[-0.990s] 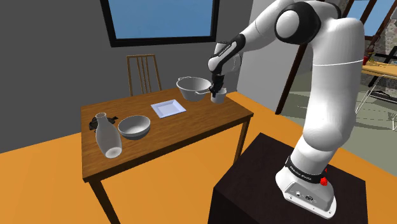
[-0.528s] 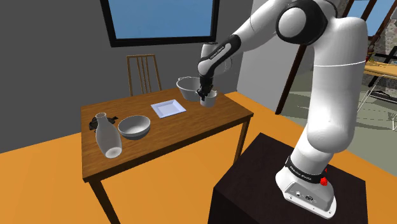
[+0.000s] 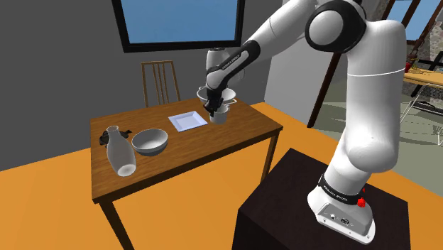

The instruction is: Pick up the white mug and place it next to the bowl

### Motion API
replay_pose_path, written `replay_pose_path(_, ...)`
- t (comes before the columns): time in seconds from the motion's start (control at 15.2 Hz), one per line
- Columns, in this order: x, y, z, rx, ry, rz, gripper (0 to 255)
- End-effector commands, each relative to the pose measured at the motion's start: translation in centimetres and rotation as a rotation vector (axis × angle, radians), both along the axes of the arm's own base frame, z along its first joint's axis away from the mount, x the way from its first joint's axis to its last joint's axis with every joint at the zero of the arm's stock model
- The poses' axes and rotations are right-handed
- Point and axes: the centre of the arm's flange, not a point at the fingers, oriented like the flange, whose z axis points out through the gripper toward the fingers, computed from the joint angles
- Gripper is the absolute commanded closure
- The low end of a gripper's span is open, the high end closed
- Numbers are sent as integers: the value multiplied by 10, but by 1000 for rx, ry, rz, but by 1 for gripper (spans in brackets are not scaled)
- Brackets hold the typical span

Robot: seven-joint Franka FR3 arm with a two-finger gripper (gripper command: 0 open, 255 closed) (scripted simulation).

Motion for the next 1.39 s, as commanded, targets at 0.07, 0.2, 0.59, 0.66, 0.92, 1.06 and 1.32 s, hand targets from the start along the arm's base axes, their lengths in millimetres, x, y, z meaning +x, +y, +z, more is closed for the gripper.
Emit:
replay_pose_path(0.07,6,41,0,0,-1,-2,255)
replay_pose_path(0.2,11,67,0,0,-1,-2,255)
replay_pose_path(0.59,26,145,0,0,-1,-2,255)
replay_pose_path(0.66,29,158,0,0,-1,-2,255)
replay_pose_path(0.92,39,210,0,0,-1,-2,255)
replay_pose_path(1.06,44,236,1,0,-1,-2,255)
replay_pose_path(1.32,48,254,-10,0,-1,-2,255)
